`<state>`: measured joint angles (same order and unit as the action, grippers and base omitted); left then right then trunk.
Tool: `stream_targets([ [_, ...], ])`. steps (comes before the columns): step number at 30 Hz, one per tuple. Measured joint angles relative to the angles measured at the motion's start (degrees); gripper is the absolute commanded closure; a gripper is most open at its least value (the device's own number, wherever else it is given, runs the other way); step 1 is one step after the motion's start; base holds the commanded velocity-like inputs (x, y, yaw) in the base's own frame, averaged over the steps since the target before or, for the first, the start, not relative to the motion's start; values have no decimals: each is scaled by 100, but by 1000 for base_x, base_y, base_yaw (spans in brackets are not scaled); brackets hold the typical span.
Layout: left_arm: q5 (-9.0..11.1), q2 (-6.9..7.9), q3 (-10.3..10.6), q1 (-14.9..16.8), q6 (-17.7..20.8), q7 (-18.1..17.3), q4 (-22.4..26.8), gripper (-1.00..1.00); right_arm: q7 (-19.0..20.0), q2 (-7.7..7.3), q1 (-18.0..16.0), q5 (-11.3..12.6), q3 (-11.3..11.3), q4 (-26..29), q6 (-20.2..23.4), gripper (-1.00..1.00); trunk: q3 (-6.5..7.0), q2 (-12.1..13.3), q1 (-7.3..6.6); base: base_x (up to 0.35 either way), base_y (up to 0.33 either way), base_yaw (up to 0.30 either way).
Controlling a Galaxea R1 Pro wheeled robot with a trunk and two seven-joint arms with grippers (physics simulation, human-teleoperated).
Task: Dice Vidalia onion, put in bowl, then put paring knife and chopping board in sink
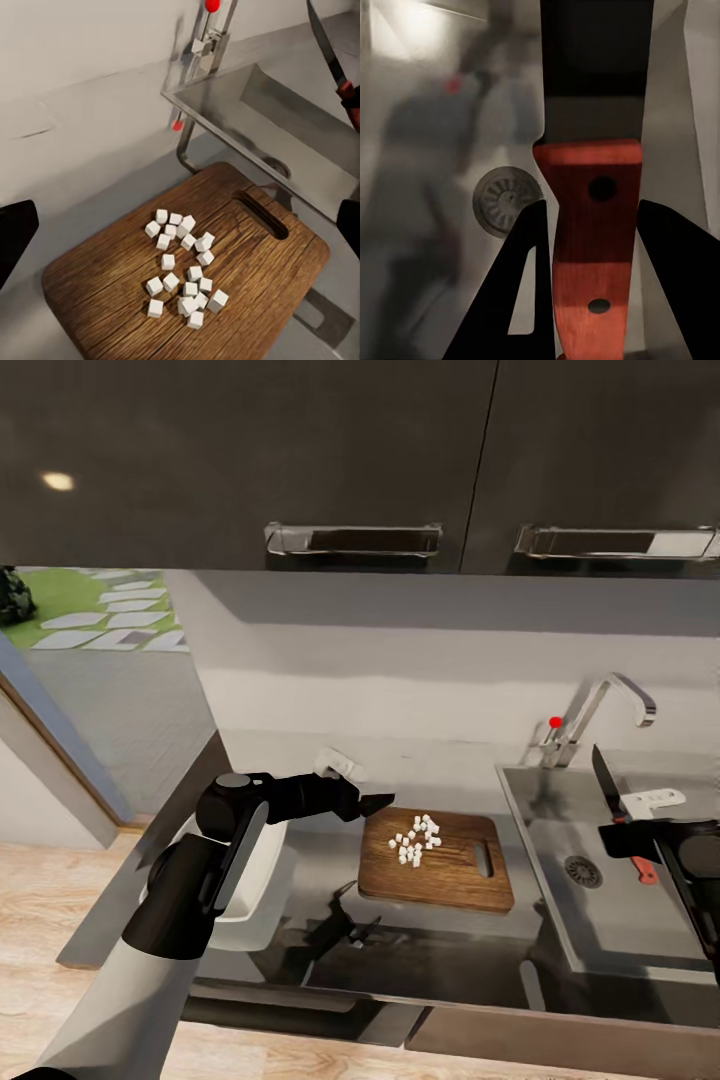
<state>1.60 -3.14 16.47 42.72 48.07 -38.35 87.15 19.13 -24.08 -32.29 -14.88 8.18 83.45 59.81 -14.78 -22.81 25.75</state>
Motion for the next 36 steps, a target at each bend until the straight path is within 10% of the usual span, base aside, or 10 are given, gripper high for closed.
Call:
stream_targets([
  [14, 0, 0, 0, 0, 0, 0, 0, -100, 15, 116, 0, 23, -71, -131, -3, 100, 3, 0, 0, 0, 0, -5],
  [21, 0, 0, 0, 2, 0, 0, 0, -100, -102, 227, -746, 12, -77, -2369, -23, 100, 3, 1, 0, 0, 0, 0],
  [36, -1, 1, 8, 0, -9, 8, 2, -100, -112, 236, -792, 18, -60, -2225, -3, 100, 3, 1, 0, 0, -206, 0],
])
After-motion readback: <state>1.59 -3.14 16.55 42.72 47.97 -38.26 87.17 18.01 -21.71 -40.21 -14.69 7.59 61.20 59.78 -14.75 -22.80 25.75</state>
